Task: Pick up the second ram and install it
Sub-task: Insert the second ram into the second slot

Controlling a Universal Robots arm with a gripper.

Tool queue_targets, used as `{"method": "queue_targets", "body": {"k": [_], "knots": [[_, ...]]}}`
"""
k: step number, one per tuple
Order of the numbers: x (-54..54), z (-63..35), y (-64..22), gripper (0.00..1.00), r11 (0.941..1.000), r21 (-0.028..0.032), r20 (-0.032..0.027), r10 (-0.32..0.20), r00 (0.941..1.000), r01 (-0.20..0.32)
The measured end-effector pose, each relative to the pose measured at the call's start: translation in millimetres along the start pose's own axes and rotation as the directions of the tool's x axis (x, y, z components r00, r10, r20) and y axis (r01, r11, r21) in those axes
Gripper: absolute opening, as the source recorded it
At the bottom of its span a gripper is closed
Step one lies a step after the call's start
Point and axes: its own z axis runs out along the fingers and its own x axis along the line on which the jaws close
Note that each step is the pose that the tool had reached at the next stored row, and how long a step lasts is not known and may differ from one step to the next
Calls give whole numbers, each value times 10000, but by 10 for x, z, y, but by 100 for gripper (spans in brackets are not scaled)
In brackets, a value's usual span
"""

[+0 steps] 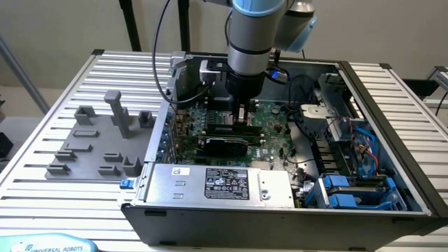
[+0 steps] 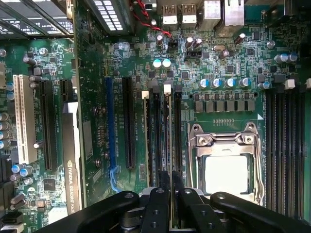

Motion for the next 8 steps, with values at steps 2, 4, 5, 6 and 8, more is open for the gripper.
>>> {"method": "queue_targets", "body": {"k": [2,4,5,6,8], "knots": [[0,7,0,14,10000,0,0,0,10000,0],[0,13,0,14,10000,0,1,-1,10000,1],[0,16,0,14,10000,0,0,-1,10000,1],[0,19,0,14,10000,0,0,0,10000,0],[0,26,0,14,10000,0,-1,-1,10000,1]]}}
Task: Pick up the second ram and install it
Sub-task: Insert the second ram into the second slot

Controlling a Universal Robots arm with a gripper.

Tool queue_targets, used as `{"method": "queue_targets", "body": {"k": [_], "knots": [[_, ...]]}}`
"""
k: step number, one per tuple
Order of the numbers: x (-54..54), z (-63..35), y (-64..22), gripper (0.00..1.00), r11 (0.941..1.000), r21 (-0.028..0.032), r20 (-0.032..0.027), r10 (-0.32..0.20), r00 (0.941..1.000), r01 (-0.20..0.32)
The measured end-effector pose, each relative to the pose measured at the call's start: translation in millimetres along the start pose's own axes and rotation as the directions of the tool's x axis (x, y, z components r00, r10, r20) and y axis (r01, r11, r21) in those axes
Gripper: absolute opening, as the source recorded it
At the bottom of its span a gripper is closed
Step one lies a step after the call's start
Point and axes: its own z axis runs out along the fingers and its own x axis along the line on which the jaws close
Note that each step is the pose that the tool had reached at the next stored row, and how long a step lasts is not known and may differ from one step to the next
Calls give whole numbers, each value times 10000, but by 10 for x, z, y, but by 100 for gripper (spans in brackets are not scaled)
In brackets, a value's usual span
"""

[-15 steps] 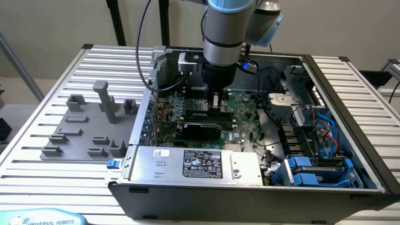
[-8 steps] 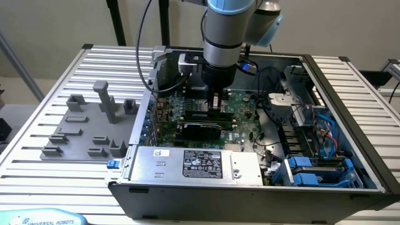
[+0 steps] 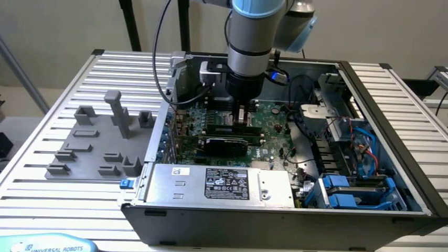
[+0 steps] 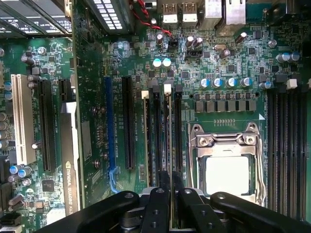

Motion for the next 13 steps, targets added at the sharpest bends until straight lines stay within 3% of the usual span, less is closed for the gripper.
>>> {"method": "queue_targets", "body": {"k": [13], "knots": [[-2,32,8,14,10000,0,1,0,10000,0]]}}
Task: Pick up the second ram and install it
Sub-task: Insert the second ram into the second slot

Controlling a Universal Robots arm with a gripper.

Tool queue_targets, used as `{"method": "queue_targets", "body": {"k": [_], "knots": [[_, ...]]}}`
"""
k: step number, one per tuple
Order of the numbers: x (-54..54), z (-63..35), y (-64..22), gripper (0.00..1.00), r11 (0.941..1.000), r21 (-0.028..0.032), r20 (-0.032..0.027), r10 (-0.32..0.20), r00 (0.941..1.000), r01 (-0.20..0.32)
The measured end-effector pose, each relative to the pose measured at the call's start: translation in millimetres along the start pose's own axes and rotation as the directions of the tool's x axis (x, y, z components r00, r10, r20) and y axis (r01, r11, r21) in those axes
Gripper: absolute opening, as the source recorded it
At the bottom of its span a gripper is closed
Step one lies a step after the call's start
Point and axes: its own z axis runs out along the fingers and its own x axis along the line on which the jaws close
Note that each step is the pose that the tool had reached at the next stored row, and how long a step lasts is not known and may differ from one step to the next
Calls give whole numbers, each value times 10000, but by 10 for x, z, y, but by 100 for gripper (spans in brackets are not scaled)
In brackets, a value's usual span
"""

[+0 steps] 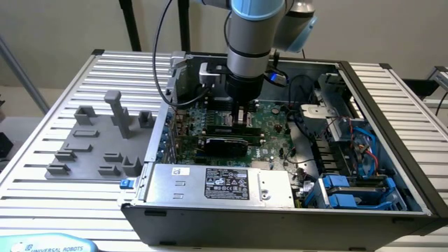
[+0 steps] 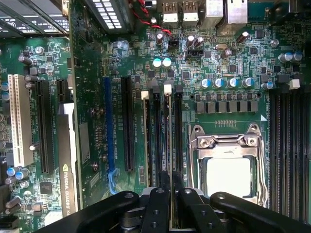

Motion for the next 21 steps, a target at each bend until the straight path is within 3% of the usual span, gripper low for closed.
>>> {"method": "queue_targets", "body": {"k": [21], "knots": [[-18,39,5,14,10000,0,0,-14,10000,14]]}}
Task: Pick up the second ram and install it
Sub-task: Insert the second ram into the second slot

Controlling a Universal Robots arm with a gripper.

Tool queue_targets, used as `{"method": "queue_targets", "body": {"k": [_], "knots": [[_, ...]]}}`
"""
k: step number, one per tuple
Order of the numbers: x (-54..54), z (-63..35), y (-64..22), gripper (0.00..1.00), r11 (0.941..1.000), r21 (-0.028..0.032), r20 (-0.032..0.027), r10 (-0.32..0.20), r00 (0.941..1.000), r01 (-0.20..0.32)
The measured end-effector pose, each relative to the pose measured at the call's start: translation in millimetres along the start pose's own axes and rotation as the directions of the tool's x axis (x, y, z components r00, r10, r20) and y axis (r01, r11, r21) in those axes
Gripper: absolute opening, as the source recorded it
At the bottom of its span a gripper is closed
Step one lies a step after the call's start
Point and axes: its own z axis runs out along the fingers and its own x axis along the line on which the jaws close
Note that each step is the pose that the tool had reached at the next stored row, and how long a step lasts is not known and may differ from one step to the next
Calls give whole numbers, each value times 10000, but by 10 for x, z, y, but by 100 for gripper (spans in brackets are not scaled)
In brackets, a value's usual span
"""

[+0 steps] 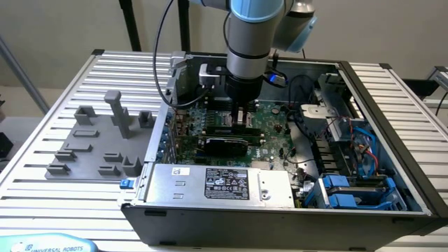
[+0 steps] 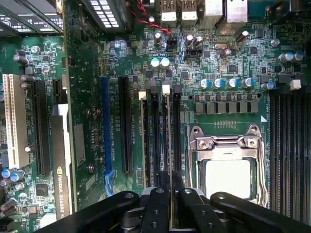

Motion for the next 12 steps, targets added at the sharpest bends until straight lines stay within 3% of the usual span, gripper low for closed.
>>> {"method": "queue_targets", "body": {"k": [7,8,9,12], "knots": [[0,8,0,15,10000,0,1,0,10000,0],[0,8,0,22,10000,0,1,0,10000,0],[0,5,0,22,10000,0,4,0,10000,0],[0,-46,1,22,10000,0,13,1,10000,-1]]}}
